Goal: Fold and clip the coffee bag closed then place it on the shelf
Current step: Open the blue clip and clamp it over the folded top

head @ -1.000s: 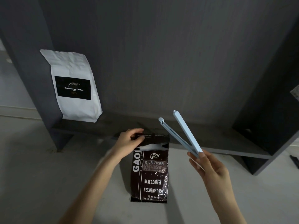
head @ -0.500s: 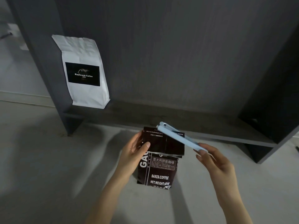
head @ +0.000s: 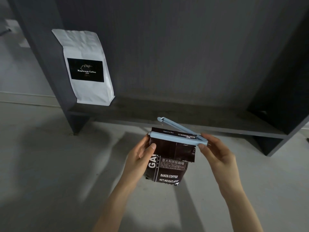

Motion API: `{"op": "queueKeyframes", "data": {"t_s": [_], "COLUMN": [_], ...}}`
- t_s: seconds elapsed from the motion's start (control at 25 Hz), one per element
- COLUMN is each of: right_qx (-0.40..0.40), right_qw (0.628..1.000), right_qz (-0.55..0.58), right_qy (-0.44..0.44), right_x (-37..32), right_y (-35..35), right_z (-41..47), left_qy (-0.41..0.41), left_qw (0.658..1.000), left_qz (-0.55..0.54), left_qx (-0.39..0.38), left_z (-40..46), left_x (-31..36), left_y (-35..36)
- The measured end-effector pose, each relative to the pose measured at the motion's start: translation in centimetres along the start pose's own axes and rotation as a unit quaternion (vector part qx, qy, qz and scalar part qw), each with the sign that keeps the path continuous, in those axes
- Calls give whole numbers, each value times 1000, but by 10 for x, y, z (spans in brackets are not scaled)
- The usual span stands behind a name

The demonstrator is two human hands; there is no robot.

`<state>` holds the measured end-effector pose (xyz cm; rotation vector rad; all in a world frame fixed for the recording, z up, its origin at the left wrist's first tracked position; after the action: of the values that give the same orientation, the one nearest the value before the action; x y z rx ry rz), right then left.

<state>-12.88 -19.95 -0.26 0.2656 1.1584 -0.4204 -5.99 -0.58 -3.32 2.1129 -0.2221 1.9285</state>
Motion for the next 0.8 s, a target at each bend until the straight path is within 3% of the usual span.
{"op": "queueKeyframes", "data": {"t_s": [0.16,0.4,0.8], "right_qx": [-4,3,36], "right_qw": [1000,998,998], "right_qz": [27,52,57], "right_qy": [13,19,12], "right_x": [6,10,8], "right_y": [10,16,18], "right_z": [0,-4,-8], "left_qy": [17,12,22], "left_qw": [1000,999,999], "left_qz": [4,-5,-19], "left_qx": [-6,44,41], "left_z": [-2,2,-1], "left_x": [0,-5,-5], "left_y": [0,-4,-6]}}
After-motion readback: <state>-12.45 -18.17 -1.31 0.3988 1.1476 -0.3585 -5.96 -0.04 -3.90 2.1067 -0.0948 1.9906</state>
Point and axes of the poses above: each hand's wrist, its own z-axis towards the middle knuckle, its own y-axis out of the palm, x = y × z, the point moved 8 cm from there along z, towards the middle knuckle, and after that the axes turned 12 degrees about -y, right-handed, at the moved point
